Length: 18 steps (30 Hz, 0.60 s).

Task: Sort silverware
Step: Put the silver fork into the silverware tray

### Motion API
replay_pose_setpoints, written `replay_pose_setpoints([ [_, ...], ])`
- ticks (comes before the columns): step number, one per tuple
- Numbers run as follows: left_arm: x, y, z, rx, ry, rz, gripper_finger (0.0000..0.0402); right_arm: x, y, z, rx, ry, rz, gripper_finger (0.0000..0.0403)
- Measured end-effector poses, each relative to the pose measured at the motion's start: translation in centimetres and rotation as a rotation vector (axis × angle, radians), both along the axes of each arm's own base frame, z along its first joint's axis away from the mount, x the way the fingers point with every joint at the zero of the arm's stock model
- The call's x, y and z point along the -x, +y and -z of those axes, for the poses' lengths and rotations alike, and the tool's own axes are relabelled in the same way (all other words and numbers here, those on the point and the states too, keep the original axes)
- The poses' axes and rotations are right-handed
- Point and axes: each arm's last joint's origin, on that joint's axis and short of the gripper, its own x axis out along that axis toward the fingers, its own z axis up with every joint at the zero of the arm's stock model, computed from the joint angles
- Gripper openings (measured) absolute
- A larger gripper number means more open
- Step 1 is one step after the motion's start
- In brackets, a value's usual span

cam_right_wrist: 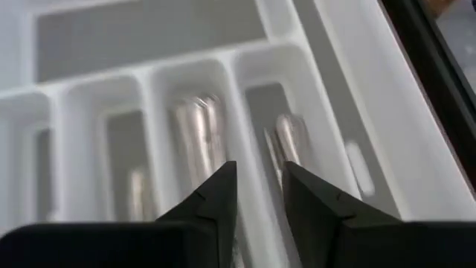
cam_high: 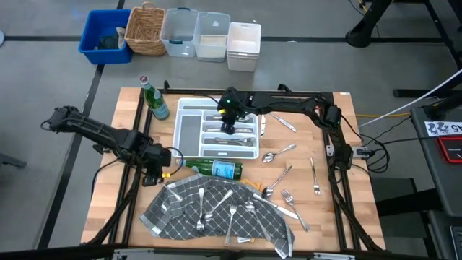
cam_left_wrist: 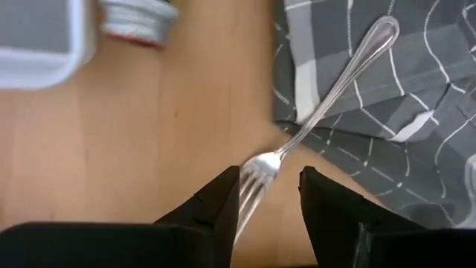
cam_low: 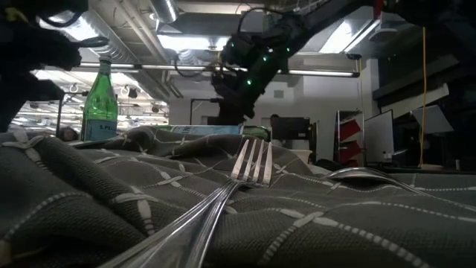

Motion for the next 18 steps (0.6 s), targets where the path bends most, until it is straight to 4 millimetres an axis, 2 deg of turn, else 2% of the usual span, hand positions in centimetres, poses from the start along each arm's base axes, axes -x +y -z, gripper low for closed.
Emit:
replay_pose_setpoints([
  [10,0.0,-1.1,2.0,0.020,-0.055,0.070,0.0127,-1.9,2.6,-3.2,0.048,-0.092,-0.085,0.0111],
  [18,-0.1,-2.3,3.2,0.053,-0.087,0.093,0.0127,-2.3,3.1,-4.2,0.057,-0.122,-0.097,0.0111],
])
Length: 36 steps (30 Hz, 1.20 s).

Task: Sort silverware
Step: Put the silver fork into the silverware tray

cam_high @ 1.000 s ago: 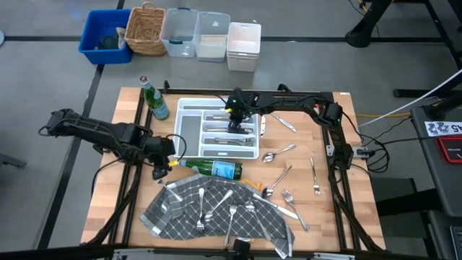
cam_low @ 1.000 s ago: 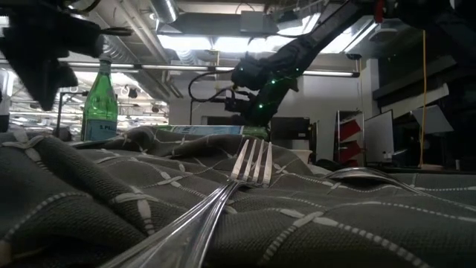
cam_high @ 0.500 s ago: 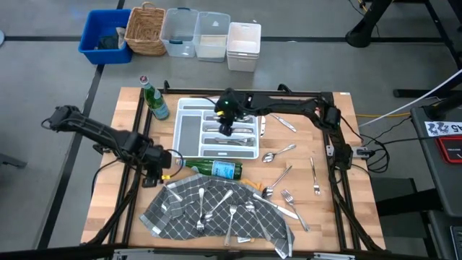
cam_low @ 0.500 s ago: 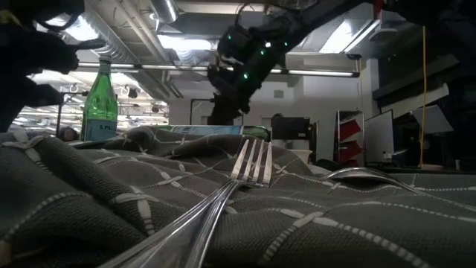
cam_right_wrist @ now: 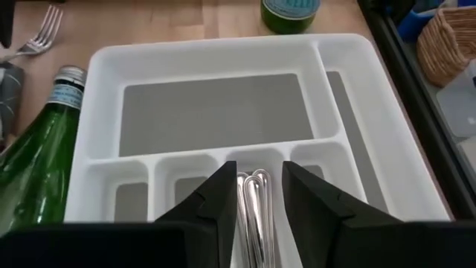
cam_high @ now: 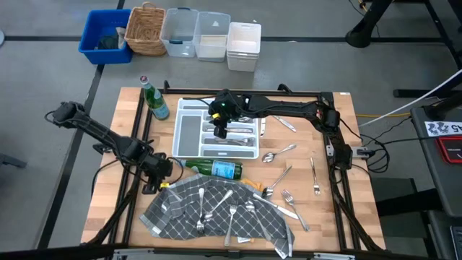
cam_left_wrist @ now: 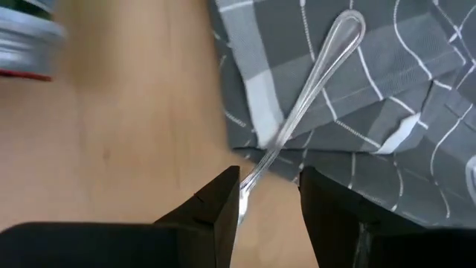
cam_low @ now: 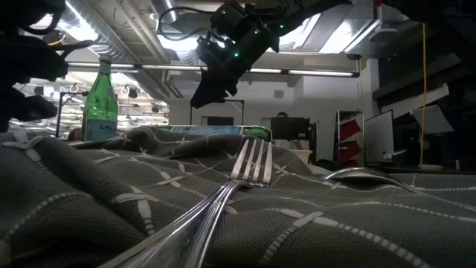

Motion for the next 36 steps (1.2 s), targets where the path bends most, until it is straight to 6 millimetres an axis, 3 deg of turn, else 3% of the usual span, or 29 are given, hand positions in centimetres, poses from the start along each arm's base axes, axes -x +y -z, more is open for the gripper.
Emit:
replay_pose_setpoints([
  [18,-0.9,-1.3,3.7,-0.158,0.192,0.011,0.0124,0.0,-0.1,0.0,0.000,0.001,0.001,0.0111],
  [28,-1.1,-1.4,3.2,-0.121,0.179,-0.055,0.0016,0.0,0.0,0.0,0.000,0.002,0.001,0.0111],
  [36,-1.4,-1.6,2.6,-0.120,0.173,-0.090,0.0010,0.0,0.0,0.0,-0.001,0.003,0.001,0.0111],
])
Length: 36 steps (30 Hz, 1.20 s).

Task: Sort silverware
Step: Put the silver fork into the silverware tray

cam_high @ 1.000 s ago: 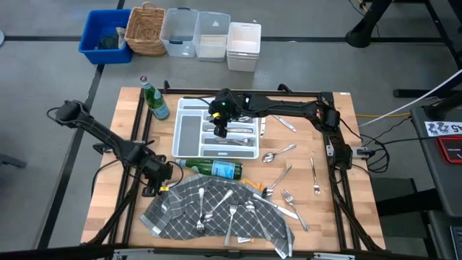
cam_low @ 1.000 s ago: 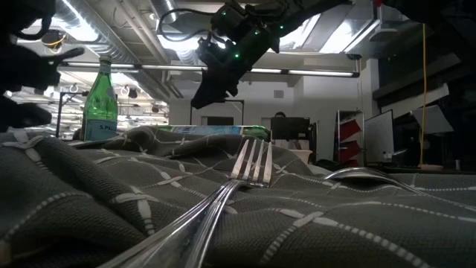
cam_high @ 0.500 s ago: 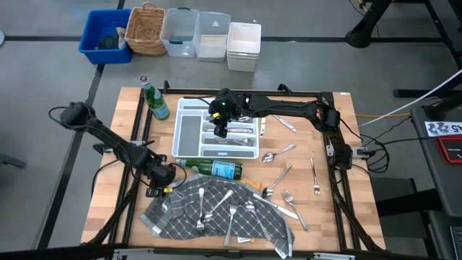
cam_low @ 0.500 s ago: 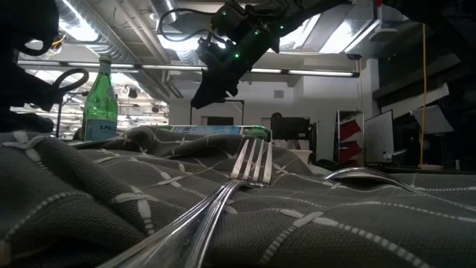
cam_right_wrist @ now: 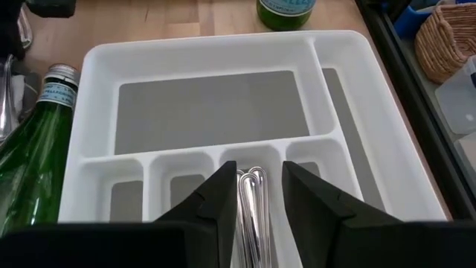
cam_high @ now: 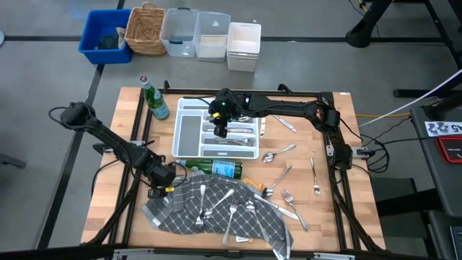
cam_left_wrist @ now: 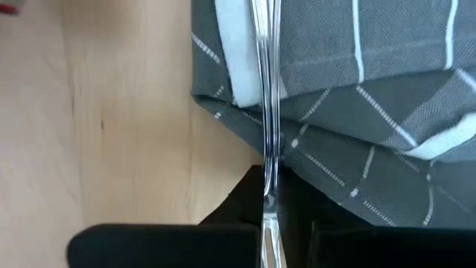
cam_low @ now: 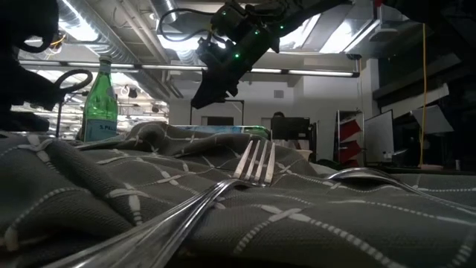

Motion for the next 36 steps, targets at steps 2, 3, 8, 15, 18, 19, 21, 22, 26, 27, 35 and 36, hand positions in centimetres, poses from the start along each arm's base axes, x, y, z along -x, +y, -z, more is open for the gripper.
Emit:
replay_pose_setpoints([
  [2,0.0,0.0,-0.2,0.008,-0.005,-0.031,0.0006,0.0,0.0,0.0,0.000,0.000,0.000,0.0111],
  [3,0.0,0.0,-0.3,0.012,-0.006,-0.052,0.0005,0.0,0.0,0.0,0.000,0.001,0.000,0.0111],
  [8,0.2,0.1,-0.9,0.052,-0.027,-0.175,0.0006,0.1,0.0,0.1,-0.004,0.015,0.000,0.0111],
  [15,0.7,0.4,-2.5,0.158,-0.087,-0.395,0.0005,1.2,0.4,-0.6,-0.029,0.078,-0.007,0.0111],
  [18,1.0,0.5,-3.3,0.208,-0.117,-0.461,0.0004,1.7,0.5,-1.1,-0.040,0.097,-0.014,0.0111],
  [19,1.1,0.6,-3.5,0.220,-0.125,-0.475,0.0004,1.9,0.6,-1.2,-0.047,0.111,-0.016,0.0111],
  [21,1.3,0.8,-3.9,0.250,-0.147,-0.509,0.0005,2.0,0.6,-1.5,-0.051,0.104,-0.022,0.0111],
  [22,1.4,0.8,-4.1,0.267,-0.158,-0.532,0.0006,2.2,0.7,-1.5,-0.056,0.112,-0.025,0.0111],
  [26,1.4,1.0,-4.9,0.322,-0.227,-0.646,0.0004,2.4,0.7,-1.6,-0.062,0.130,-0.026,0.0111],
  [27,1.3,1.0,-5.2,0.341,-0.259,-0.675,0.0004,2.5,0.8,-1.6,-0.063,0.138,-0.024,0.0111],
  [35,-0.2,1.3,-6.9,0.371,-0.632,-0.921,0.0007,3.4,0.8,-2.2,-0.056,0.221,0.007,0.0111],
  [36,-0.4,1.4,-7.1,0.366,-0.690,-0.964,0.0005,3.5,0.8,-2.6,-0.048,0.234,0.016,0.0111],
])
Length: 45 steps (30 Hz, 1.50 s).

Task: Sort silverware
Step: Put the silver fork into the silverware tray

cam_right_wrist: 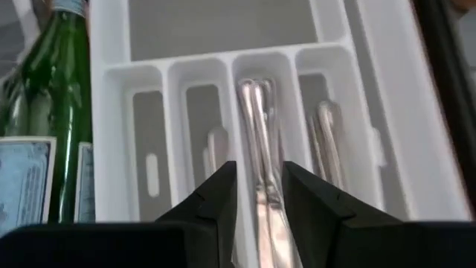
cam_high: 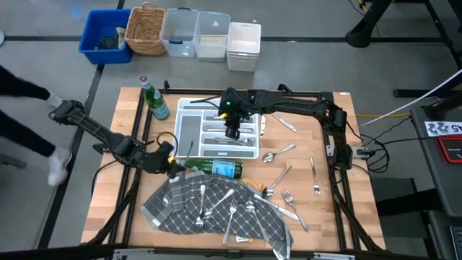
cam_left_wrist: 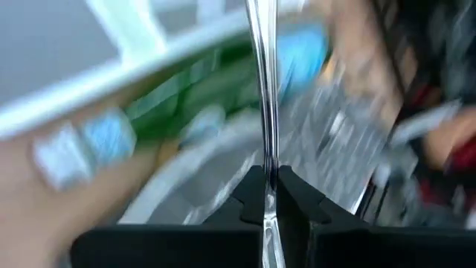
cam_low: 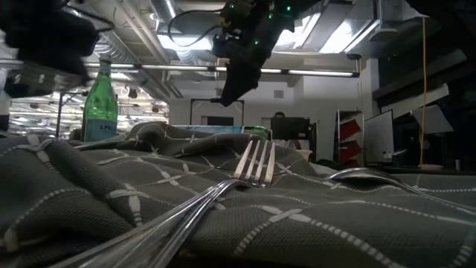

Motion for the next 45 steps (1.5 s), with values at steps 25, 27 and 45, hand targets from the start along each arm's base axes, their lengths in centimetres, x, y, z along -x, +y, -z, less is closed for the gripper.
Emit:
replay_pose_setpoints([
  [25,-9.0,3.7,1.7,0.054,-0.507,-0.834,0.0008,2.2,-0.2,-5.5,0.059,0.117,0.179,0.0111],
  [27,-9.6,4.5,2.1,0.039,-0.534,-0.897,0.0008,2.1,0.0,-5.5,-0.015,0.104,0.170,0.0111],
  [45,-11.2,8.5,2.3,-0.032,-0.646,-1.051,0.0010,0.4,0.1,-6.1,-0.131,-0.087,0.070,0.0111],
])
